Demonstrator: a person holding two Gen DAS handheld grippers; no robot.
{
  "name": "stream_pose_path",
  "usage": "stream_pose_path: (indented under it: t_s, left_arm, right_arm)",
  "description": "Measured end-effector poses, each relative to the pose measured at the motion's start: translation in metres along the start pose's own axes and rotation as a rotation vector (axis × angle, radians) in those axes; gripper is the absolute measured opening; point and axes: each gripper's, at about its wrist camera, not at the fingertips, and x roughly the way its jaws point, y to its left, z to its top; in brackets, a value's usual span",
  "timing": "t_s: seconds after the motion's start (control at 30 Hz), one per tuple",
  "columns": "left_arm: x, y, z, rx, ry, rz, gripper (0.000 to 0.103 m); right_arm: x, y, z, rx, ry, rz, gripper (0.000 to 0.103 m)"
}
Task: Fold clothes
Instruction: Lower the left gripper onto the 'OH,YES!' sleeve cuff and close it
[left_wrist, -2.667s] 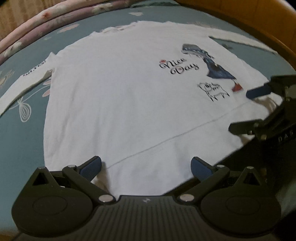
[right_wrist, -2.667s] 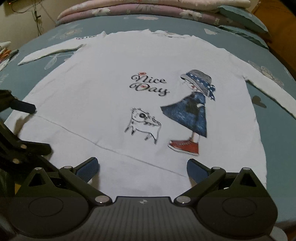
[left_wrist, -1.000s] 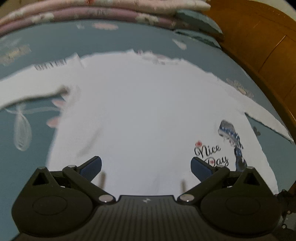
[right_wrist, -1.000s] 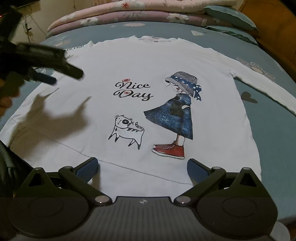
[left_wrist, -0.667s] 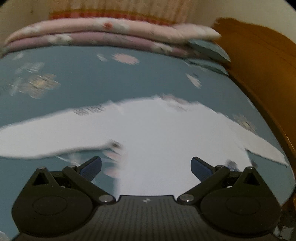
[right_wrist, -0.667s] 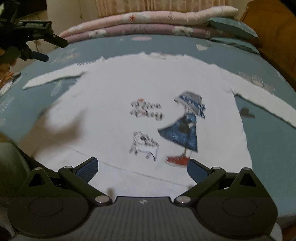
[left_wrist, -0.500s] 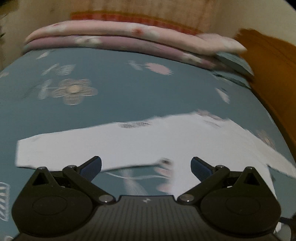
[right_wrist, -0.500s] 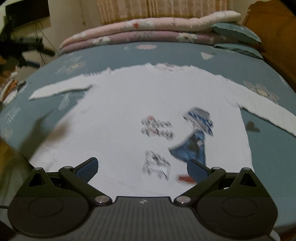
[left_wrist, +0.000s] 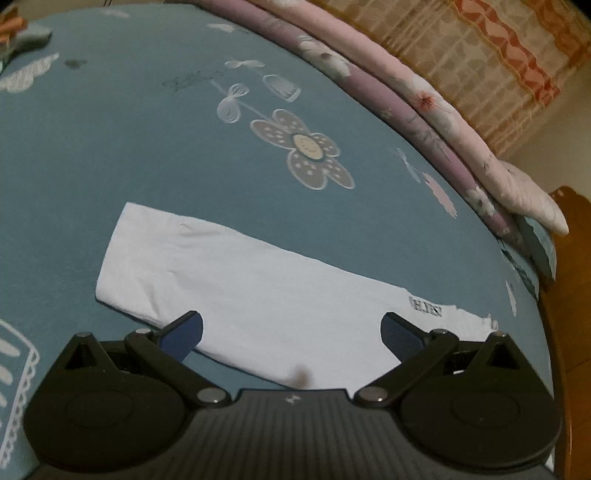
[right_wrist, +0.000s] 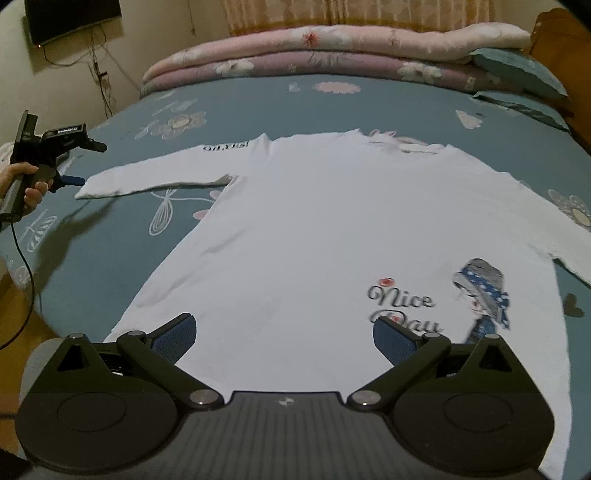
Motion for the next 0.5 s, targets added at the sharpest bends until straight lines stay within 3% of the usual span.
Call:
stream_pose_path:
  t_s: [0.2,0.23,0.33,0.5]
  left_arm:
    - [0.002,0.033,-0.003,-0.044,-0.019,-0.057,0.102]
    - [0.0,0.036,-0.003,-0.052,-0.027,-0.046,0.102]
    - [-0.01,0.039,0.001,-0.054,-0.053,0.097,0.1]
    - [-0.025,0.054,-0.011,-0.212,-0.077,-0.106,0.1]
  right_arm:
    - [0.021,0.018,0.004,-0.04,0.042,-0.004,0.103]
    - [0.023,0.019,0.004,-0.046,0.046,-0.011,0.103]
    - [0.025,0.023,0.005,-0.058,0.052,-0.02,0.103]
    - [0.029,0.023,0.004,-0.054,0.057,-0.016,0.103]
